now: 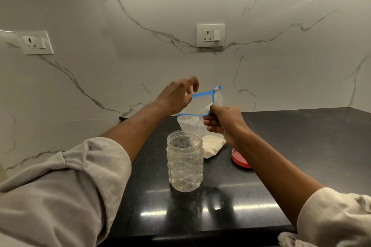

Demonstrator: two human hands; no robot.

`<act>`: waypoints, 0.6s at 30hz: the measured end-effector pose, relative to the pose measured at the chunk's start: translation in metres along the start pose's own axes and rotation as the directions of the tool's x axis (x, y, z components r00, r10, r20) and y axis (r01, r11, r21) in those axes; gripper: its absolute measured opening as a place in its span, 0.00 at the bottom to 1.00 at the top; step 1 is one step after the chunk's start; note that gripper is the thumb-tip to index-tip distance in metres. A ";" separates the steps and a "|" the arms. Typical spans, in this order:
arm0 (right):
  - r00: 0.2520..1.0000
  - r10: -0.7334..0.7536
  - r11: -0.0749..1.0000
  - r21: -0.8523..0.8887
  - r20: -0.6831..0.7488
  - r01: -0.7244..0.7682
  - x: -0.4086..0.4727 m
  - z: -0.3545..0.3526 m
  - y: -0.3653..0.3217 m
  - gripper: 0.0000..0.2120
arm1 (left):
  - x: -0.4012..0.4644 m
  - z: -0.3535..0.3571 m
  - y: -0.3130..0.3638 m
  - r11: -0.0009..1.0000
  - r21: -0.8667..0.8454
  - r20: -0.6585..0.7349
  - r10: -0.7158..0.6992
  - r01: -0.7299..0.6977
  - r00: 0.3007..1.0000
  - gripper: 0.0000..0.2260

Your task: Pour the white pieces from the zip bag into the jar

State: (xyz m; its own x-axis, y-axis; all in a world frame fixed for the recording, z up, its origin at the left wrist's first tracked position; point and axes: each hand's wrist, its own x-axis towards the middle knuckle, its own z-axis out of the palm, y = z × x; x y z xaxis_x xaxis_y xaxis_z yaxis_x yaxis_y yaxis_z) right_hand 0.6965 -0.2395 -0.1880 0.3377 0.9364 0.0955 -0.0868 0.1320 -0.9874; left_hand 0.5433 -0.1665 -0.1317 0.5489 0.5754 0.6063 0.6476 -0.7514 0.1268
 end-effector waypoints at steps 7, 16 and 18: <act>0.976 -0.179 0.979 -0.077 0.126 0.189 -0.005 -0.001 -0.012 0.09 | 0.014 0.003 0.021 0.960 -0.157 0.298 -0.177 0.231 0.938 0.19; 0.985 0.044 0.962 -0.259 -0.165 -0.086 0.041 -0.077 0.029 0.17 | 0.017 0.003 0.027 0.967 -0.134 0.182 -0.190 0.216 0.965 0.09; 0.994 0.064 0.898 -0.430 -0.084 -0.095 0.045 -0.086 0.037 0.27 | 0.018 -0.003 0.030 0.958 -0.187 0.161 -0.187 0.216 0.969 0.09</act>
State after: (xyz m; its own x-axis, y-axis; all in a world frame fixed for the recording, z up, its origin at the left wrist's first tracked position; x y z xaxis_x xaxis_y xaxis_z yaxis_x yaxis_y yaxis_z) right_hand 0.7891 -0.2205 -0.2309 0.4094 0.9121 0.0207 0.2927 -0.1098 -0.9499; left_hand 0.5709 -0.1793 -0.1143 0.4963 0.7499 0.4374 0.6401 -0.6565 0.3991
